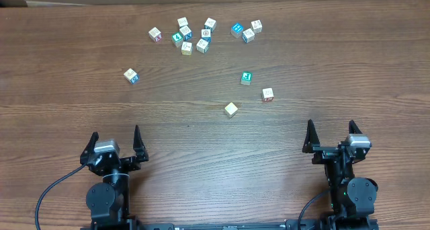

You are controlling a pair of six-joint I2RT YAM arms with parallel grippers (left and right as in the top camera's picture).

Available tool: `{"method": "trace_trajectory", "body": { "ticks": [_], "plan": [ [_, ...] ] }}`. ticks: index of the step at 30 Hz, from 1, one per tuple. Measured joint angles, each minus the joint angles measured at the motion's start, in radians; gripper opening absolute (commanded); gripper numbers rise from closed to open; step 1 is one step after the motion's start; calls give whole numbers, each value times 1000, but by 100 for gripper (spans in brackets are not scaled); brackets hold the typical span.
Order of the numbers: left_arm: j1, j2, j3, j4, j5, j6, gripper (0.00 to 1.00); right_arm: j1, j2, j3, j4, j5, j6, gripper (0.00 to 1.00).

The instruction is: Form a tower

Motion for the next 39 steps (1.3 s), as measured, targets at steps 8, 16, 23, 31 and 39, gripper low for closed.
{"method": "trace_trajectory", "body": {
  "ticks": [8,16,23,31,39],
  "plan": [
    [0,0,0,0,0,0,100,0,0,0,0,0,0,100],
    [0,0,0,11,0,0,100,0,0,0,0,0,0,100],
    [0,0,0,59,54,0,100,0,0,0,0,0,0,100],
    [0,0,48,132,238,0,100,0,0,0,0,0,0,100],
    [0,53,399,35,311,4,100,0,0,0,0,0,0,100]
  ]
}}
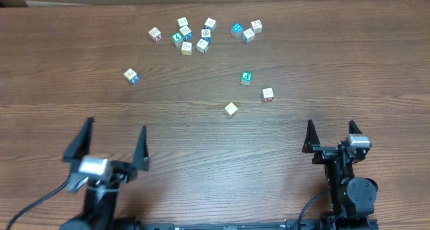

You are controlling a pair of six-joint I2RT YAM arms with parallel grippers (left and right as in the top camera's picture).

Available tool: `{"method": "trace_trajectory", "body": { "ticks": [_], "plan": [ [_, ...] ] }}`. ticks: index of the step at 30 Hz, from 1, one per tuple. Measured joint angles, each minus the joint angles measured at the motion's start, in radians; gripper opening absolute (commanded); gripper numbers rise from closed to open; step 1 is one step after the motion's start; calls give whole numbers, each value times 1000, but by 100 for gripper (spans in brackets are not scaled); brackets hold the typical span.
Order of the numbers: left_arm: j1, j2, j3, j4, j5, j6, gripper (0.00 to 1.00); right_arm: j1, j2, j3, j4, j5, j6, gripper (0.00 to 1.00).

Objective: Form a tower
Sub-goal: 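Raise the left arm and reach toward the block cluster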

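Observation:
Small lettered cubes lie scattered on the wooden table [215, 142]. Several sit in a cluster [195, 36] at the back, more at the back right [246, 31]. Single cubes lie apart: one at the left [130, 75], a teal one [246, 78], a red-marked one [267, 94] and a plain cream one [231, 109] nearest the front. My left gripper [111, 142] is open at the front left, raised, well short of any cube. My right gripper [330, 134] is open at the front right with nothing between its fingers.
A pale strip of cardboard runs along the table's back edge. Black cables [47, 193] trail from the arm bases at the front. Bare wood lies between the grippers and the cubes.
My left gripper has lifted and spread wider, its body now lower and further left in the overhead view. The right arm and all cubes are where they were.

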Motion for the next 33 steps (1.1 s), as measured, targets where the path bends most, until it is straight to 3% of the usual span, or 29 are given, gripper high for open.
{"method": "trace_trajectory", "body": {
  "ticks": [6,14,21,26,29,33],
  "plan": [
    [0,200,315,-115,17,62,100,0,0,0,-1,-6,0,100],
    [0,617,759,-352,26,119,100,0,0,0,0,-6,0,100],
    [0,1031,1339,-650,38,171,100,0,-1,0,-1,-6,0,100],
    [0,1300,1719,-748,42,187,99,0,-1,0,-1,-7,0,100],
    [0,1433,1862,-760,42,197,100,0,-1,0,-1,-6,0,100],
    [0,1569,1917,-766,40,201,100,0,-1,0,-2,-6,0,100]
  ]
}}
